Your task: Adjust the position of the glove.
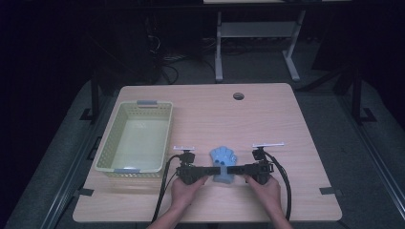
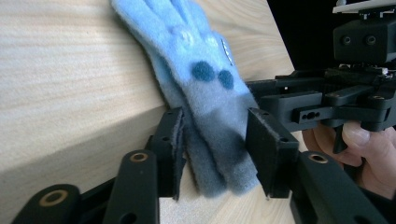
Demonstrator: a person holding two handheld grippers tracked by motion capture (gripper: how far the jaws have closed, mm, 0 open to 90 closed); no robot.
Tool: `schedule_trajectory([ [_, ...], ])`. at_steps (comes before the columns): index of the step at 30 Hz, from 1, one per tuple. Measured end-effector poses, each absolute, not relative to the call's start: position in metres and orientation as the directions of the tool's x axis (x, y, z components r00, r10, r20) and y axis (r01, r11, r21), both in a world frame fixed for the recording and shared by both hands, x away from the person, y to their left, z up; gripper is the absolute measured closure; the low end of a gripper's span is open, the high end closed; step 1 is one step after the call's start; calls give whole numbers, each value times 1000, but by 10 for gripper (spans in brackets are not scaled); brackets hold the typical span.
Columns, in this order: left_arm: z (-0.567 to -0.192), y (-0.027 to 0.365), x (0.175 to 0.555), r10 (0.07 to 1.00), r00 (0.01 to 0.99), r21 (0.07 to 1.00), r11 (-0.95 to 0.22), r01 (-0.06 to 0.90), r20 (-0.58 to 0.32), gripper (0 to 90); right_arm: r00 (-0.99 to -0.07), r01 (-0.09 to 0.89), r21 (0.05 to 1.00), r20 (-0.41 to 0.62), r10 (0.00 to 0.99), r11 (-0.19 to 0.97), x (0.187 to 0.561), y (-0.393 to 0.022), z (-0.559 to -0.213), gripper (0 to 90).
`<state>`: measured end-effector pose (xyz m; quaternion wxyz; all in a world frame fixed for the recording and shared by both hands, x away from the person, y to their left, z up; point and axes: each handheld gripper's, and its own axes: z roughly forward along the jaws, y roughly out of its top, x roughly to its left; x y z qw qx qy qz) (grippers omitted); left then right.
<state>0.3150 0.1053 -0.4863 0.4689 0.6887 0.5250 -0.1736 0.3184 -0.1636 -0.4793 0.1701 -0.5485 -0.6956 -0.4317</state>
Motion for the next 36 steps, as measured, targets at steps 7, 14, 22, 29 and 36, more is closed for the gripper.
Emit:
schedule_trajectory([
  [7,-490,105,315,543,387,455,-9,890,-745,638,-319,918,396,735,598,4,318,-162,-483,592],
  [14,-492,106,316,522,382,445,-4,896,-763,657,-317,921,390,742,591,4,318,-159,-485,637],
  [22,-496,105,319,494,370,428,4,904,-787,664,-300,930,368,766,569,-5,319,-160,-488,697],
  [29,-499,105,321,469,355,410,16,912,-808,698,-323,918,397,754,572,-5,318,-160,-486,738],
  [36,-500,102,321,452,358,409,17,913,-817,707,-321,917,398,754,573,-11,318,-164,-484,759],
])
